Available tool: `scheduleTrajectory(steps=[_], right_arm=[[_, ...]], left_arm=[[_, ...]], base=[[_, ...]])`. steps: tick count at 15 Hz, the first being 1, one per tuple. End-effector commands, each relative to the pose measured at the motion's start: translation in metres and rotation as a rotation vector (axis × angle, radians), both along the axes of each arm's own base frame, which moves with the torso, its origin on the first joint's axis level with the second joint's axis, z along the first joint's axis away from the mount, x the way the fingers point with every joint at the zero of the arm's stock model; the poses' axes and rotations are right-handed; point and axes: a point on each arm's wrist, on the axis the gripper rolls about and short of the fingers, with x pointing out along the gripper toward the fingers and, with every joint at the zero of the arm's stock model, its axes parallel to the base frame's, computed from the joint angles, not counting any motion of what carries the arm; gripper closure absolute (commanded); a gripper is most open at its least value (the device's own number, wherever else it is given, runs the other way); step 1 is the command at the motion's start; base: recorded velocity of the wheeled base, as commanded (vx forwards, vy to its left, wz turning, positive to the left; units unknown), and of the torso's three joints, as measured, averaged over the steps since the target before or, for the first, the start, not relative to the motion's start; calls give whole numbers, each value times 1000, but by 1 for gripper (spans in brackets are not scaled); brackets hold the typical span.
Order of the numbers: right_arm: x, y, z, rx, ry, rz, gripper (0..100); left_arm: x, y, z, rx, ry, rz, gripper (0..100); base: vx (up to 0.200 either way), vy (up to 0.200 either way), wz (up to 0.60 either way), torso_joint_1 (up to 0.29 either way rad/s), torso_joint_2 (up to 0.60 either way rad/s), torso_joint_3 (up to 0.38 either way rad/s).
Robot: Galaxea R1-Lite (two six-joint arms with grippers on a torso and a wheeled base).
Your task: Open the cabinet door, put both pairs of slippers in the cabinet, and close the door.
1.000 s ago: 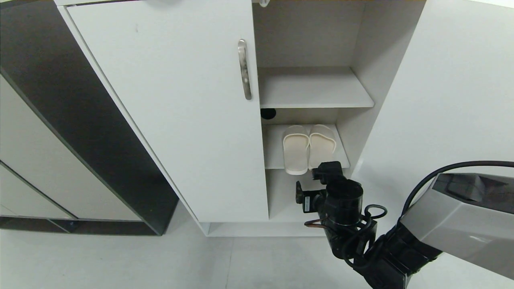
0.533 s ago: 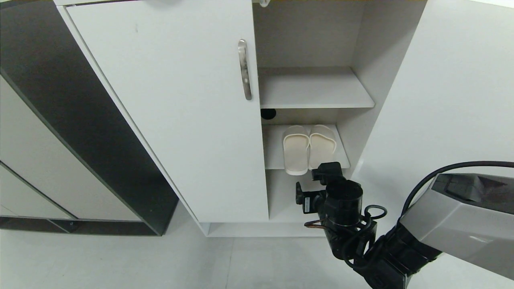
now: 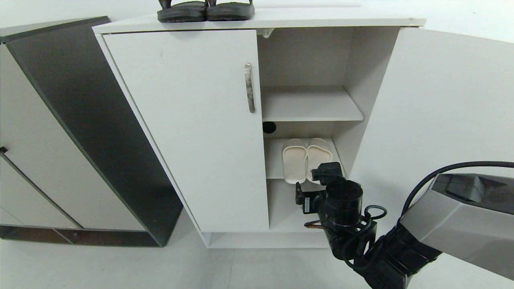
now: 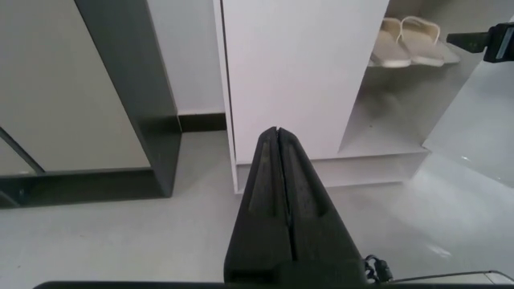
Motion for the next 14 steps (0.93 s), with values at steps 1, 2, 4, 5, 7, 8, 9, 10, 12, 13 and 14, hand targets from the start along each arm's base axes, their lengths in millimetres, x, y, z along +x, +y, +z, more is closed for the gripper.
scheduleTrajectory(steps=[1, 2, 4, 5, 7, 8, 9, 10, 12, 13, 14], right_arm=[[0, 0, -1, -1, 2, 1, 0], [0, 0, -1, -1, 2, 1, 0], [-13, -9, -2, -28, 34, 36, 0], [-35, -12, 6, -24, 53, 202, 0], [-36, -15, 11, -16, 48, 224, 0], [-36, -15, 9, -18, 50, 223, 0], [-35, -14, 4, -25, 58, 222, 0], [-34, -12, 2, -23, 56, 222, 0], [-33, -12, -1, -25, 56, 222, 0], [-33, -12, -1, -25, 56, 221, 0], [-33, -12, 0, -24, 55, 222, 0]], left_arm=[[0, 0, 0, 0, 1, 0, 100], [0, 0, 0, 0, 1, 0, 100], [0, 0, 0, 0, 0, 2, 100], [0, 0, 0, 2, 1, 0, 100], [0, 0, 0, 2, 1, 0, 100], [0, 0, 0, 2, 1, 0, 100], [0, 0, 0, 2, 0, 0, 100], [0, 0, 0, 0, 1, 0, 100], [0, 0, 0, 0, 1, 0, 100], [0, 0, 0, 0, 0, 0, 100], [0, 0, 0, 0, 0, 0, 100]], base=[[0, 0, 0, 2, 2, 212], [0, 0, 0, 2, 2, 212], [0, 0, 0, 2, 5, 210], [0, 0, 0, -2, 2, 115], [0, 0, 0, 0, 0, 0], [0, 0, 0, 0, 0, 0], [0, 0, 0, 0, 0, 0], [0, 0, 0, 0, 0, 0], [0, 0, 0, 0, 0, 0], [0, 0, 0, 0, 0, 0], [0, 0, 0, 0, 0, 0]])
